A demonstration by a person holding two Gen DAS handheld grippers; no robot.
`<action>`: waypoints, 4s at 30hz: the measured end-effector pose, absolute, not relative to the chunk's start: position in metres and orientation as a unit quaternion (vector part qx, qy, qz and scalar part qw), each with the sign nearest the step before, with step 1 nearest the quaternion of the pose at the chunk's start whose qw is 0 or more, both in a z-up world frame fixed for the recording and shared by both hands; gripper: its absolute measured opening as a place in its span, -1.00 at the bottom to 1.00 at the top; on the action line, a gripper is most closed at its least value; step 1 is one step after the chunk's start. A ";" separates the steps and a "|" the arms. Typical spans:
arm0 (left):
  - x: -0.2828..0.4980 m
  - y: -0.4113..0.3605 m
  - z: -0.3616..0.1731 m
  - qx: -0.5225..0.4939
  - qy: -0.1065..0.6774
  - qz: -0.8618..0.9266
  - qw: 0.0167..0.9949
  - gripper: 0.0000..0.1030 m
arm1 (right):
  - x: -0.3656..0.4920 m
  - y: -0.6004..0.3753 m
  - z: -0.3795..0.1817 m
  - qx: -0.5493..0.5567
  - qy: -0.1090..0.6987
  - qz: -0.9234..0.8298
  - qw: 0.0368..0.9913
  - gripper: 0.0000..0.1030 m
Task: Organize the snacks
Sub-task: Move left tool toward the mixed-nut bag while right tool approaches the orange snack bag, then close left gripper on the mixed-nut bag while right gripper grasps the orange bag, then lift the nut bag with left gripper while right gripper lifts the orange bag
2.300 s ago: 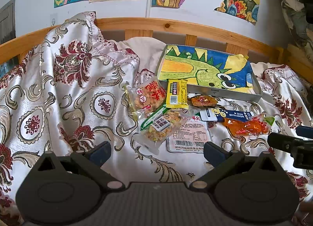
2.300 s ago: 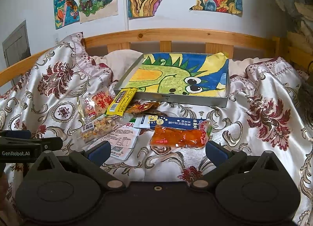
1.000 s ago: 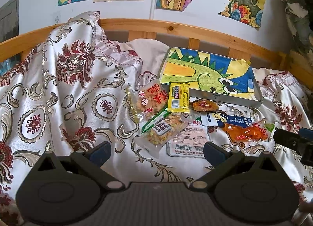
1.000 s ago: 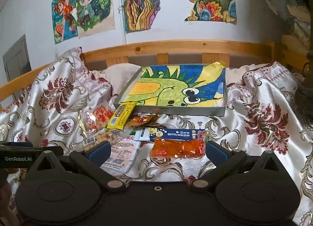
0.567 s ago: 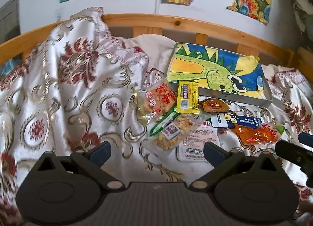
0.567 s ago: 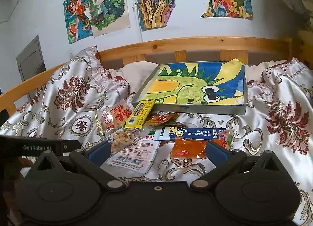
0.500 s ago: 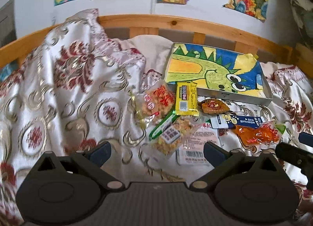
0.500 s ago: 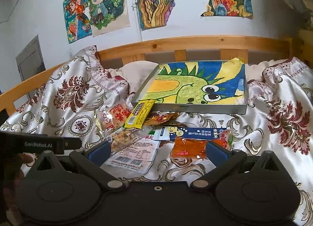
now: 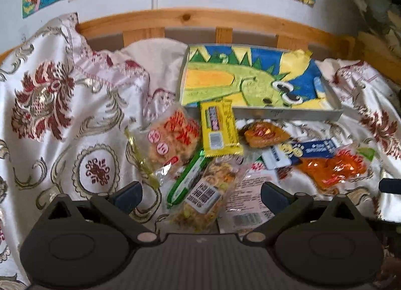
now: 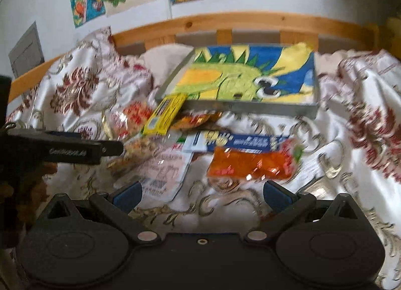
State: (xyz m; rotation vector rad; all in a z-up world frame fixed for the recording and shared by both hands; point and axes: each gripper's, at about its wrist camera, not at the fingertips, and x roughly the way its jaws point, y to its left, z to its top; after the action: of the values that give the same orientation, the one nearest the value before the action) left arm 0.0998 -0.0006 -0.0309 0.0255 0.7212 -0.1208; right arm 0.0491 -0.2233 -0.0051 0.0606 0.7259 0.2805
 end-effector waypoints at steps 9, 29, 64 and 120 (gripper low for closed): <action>0.114 0.011 -0.043 0.001 0.373 -0.076 0.925 0.99 | 0.069 -0.212 -0.021 0.036 0.380 0.153 0.912 0.99; 0.133 0.011 -0.051 -0.013 0.386 -0.173 0.906 0.82 | 0.103 -0.225 -0.023 0.026 0.380 0.157 0.911 0.97; 0.150 0.029 -0.065 -0.108 0.435 -0.166 0.878 0.21 | 0.148 -0.260 -0.048 0.218 0.418 -0.026 0.881 -0.08; 0.144 0.018 -0.062 -0.135 0.469 -0.183 0.853 -0.11 | 0.116 -0.207 -0.053 0.154 0.409 0.108 0.893 -0.26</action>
State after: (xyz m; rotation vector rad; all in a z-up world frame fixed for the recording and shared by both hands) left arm 0.1444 0.0176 -0.0623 -0.2850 0.9870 -0.3860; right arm 0.1162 -0.2070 -0.0527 0.3200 0.8475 0.2247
